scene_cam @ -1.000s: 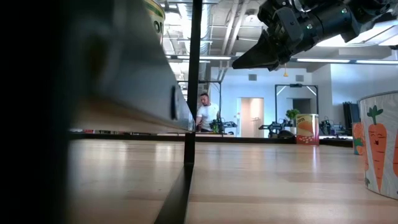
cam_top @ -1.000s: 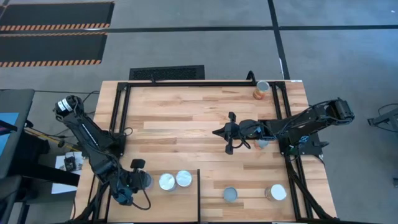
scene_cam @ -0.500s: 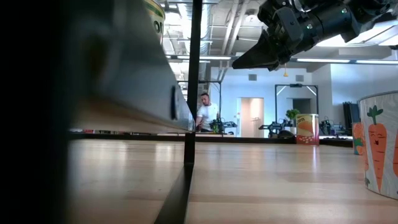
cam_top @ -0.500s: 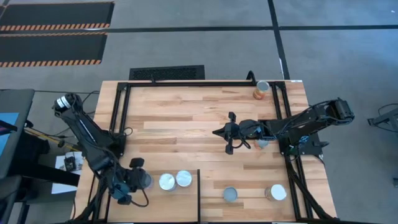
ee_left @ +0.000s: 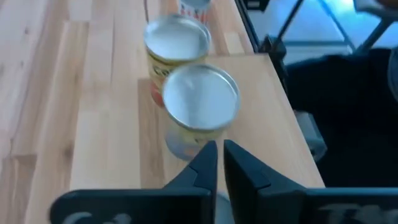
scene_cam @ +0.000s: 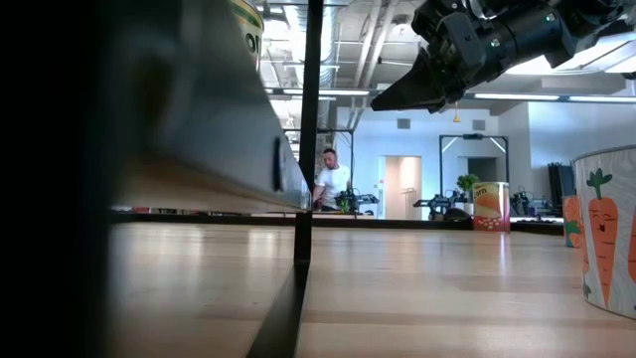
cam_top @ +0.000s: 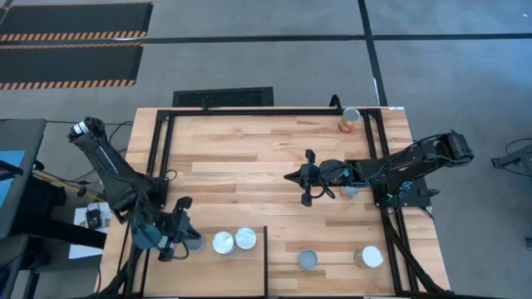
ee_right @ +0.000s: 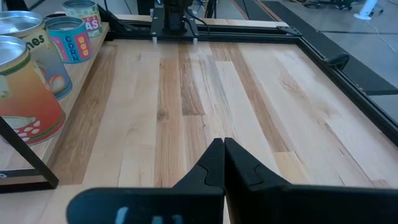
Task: Pick and place cans onto a shelf
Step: Put the canned peaches can onto the shelf, then put the canned peaches can on the shelf
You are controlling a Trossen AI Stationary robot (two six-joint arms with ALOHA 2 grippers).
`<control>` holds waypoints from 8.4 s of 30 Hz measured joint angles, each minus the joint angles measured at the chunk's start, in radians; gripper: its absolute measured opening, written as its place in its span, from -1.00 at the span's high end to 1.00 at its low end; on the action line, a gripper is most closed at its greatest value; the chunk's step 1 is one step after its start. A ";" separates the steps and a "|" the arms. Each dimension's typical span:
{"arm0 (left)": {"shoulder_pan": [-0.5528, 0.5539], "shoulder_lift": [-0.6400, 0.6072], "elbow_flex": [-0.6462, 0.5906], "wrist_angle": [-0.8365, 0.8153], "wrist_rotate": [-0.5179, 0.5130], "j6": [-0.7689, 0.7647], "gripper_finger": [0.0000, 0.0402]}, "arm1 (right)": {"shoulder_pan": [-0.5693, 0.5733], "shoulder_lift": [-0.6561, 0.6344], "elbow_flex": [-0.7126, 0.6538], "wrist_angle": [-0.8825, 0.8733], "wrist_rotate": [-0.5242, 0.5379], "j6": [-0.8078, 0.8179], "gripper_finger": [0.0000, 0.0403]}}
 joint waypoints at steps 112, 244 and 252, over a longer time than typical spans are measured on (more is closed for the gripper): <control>0.605 -0.215 -0.627 0.999 0.063 0.569 1.00 | 0.552 0.201 0.574 -1.499 -0.287 1.447 0.97; 1.160 0.449 -0.069 0.179 0.389 0.616 -0.14 | -0.072 0.253 0.365 -0.437 -0.186 0.052 0.96; 1.159 0.430 -0.070 0.205 0.503 0.617 0.13 | -0.108 0.370 0.222 0.111 -0.323 0.189 0.96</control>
